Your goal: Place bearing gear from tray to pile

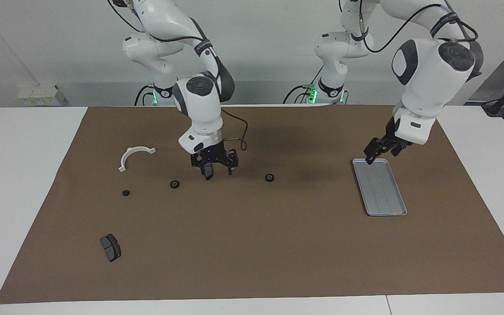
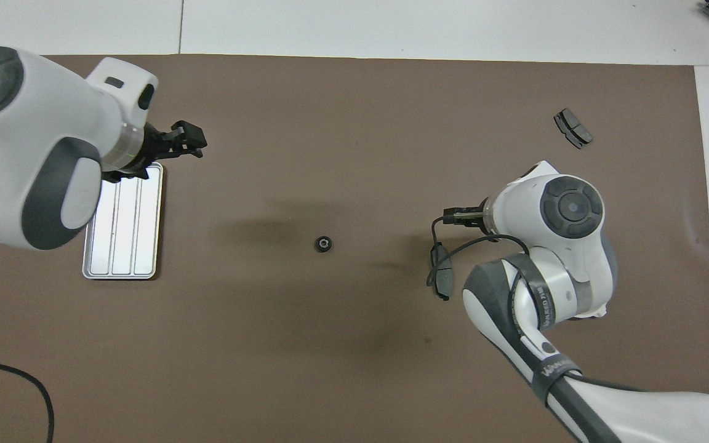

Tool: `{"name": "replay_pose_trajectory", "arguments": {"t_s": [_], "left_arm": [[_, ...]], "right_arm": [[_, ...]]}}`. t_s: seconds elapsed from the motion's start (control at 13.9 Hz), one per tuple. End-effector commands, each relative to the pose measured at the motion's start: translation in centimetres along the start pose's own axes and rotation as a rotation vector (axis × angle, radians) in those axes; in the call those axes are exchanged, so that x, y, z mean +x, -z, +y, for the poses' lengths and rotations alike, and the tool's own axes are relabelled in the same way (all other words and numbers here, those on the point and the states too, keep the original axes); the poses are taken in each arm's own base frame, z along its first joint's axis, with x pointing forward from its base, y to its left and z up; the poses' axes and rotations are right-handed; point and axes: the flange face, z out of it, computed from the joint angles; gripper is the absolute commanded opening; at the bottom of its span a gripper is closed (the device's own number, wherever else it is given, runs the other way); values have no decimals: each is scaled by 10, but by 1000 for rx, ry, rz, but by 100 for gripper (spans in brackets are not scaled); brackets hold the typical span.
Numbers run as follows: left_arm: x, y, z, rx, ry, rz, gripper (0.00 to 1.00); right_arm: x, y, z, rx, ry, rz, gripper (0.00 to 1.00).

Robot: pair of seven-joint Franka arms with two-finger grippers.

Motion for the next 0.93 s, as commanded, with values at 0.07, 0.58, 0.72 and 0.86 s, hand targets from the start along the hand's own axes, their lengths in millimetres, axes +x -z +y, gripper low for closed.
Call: {"name": "replay_pose_trajectory", "arguments": {"t_s": [0.07, 0.58, 0.72, 0.86], "left_arm": [[-29, 33, -18, 71, -64, -35, 100], [-32, 24, -26, 61, -53, -24, 100], [-32, 24, -25, 62, -56, -25, 100], [-33, 24, -23, 62, -57, -25, 100]], "right_arm": [[-6, -15, -62, 5, -39, -27, 100], [-35, -71, -142, 8, -33, -45, 100], [-43, -83, -147, 4, -24, -48, 100], [-44, -85, -146, 1, -19, -48, 81]]}}
